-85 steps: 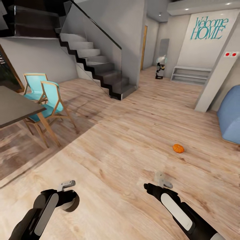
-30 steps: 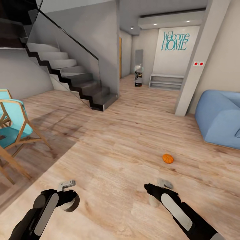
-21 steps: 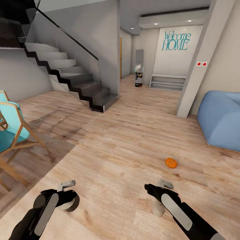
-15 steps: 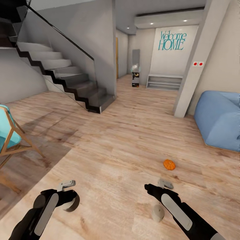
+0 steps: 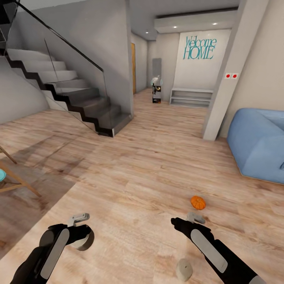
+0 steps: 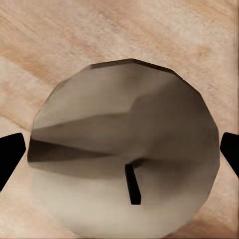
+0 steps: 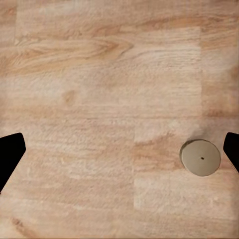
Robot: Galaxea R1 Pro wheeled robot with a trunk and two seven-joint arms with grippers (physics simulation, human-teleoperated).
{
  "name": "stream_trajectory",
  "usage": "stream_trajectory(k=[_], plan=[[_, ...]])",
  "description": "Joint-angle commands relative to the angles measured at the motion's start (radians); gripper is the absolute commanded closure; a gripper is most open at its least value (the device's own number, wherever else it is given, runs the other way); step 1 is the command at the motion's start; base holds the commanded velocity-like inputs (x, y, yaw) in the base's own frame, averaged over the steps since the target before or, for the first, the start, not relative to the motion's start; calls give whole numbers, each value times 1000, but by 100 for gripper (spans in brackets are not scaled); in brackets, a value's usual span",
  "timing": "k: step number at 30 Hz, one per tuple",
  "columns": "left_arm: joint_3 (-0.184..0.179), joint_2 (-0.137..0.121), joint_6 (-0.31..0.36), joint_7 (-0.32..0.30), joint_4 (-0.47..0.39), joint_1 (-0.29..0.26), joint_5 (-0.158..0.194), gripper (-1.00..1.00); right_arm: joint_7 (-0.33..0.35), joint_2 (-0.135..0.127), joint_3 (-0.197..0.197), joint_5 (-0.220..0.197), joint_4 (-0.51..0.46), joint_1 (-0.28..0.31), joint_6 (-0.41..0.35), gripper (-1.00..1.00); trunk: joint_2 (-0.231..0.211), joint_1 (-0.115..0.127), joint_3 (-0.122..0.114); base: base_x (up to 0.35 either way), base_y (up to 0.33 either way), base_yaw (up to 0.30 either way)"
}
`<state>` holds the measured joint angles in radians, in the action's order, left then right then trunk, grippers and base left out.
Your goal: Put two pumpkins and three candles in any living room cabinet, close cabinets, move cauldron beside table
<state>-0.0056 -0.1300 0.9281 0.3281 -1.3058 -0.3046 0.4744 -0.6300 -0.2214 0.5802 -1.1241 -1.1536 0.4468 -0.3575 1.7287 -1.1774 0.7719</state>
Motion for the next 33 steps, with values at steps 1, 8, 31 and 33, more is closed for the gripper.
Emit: stream_trajectory(k=[1,8,31,33], plan=[[-1,0,3,9,-1,-1,9,100,-7,-1,3,-5,-2,1,-1,-100,0,0,1,284,-37,-6],[-1,0,3,9,-1,-1,9,100,-7,-1,3,-5,-2,1,-1,-100,0,0,1,283,-50,-1],[-1,-1,3,10,-1,-1,8,100,-7,-3,3,-4,-2,1,-1,-100,0,0,1,138,-54,0],[-1,-1,3,9,-1,-1,7,100,-7,-3,3,-4,-2,1,-1,-100,0,0,1,186,64,0]])
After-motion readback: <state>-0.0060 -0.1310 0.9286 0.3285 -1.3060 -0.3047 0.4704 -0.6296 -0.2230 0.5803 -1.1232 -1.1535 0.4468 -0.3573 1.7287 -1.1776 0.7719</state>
